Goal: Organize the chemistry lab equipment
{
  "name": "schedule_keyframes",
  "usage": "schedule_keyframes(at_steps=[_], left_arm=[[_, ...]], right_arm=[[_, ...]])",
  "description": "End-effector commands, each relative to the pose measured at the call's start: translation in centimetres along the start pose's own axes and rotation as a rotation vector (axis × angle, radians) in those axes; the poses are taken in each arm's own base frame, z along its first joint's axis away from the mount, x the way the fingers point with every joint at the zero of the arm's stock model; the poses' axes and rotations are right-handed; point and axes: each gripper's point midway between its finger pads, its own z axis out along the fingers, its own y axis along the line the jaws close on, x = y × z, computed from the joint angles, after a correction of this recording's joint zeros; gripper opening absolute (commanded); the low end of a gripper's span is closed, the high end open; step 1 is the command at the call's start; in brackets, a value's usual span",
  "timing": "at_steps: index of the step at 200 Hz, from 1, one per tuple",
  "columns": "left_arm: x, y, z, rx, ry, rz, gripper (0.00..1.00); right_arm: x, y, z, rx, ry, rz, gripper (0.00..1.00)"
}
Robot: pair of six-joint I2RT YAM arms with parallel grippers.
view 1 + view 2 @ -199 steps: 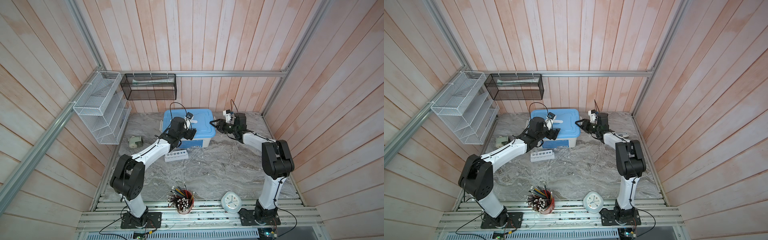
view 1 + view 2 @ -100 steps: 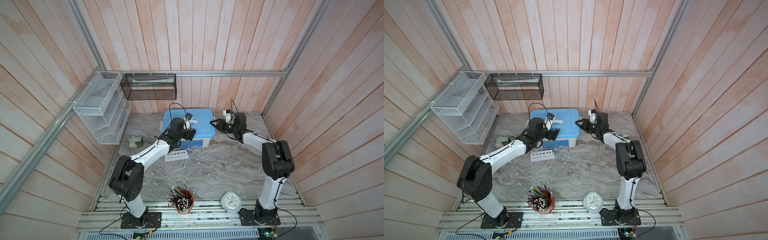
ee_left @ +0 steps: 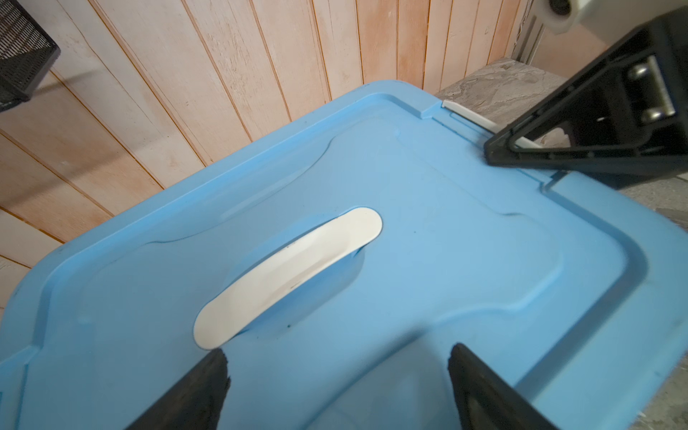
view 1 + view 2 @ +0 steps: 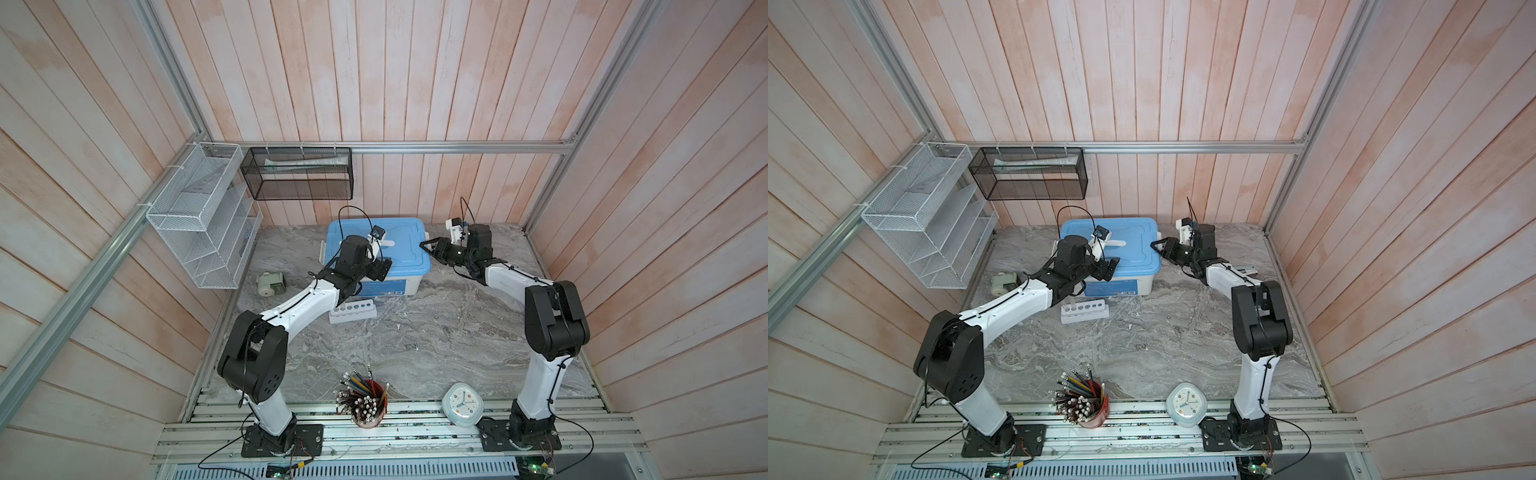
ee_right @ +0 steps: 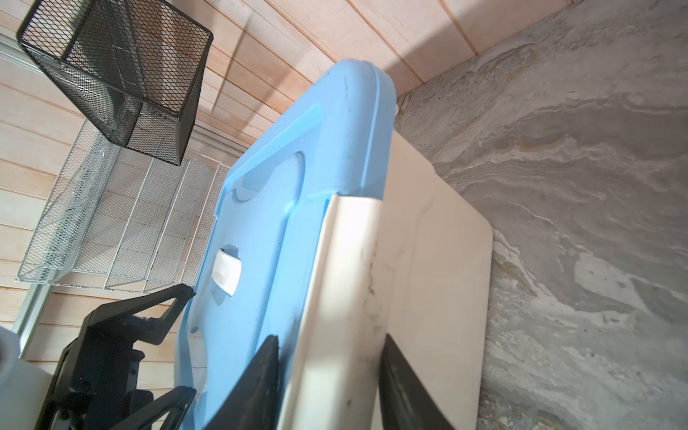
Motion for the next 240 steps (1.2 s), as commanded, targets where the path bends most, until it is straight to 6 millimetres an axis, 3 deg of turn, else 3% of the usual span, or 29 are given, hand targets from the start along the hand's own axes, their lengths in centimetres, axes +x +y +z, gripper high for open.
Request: schedule_keyframes(at_steps=[1,100,208,240], left_arm=[[2.4,-1.0,0.2,0.033,0.073,0.009,0.94],[2.5,-1.0,0.4,0.033,0.075,0.016,0.94],[3.0,-1.2,0.8,0.038,0.078,0.011,0.94],[1.9,-0.7,0.1,0.021,0.049,-0.007,0.93]], right_arm=[[1.4,-0.8,0.4,0.054,0.045,0.001,0.42],[1.7,-1.1,1.0,0.132,0.069,-0.046,0.35],[1.5,-1.7,0.1,0.231,0.012,-0.011,0.33],[1.5,-2.1,-0.1,0.252,-0.018,0.035,0.33]])
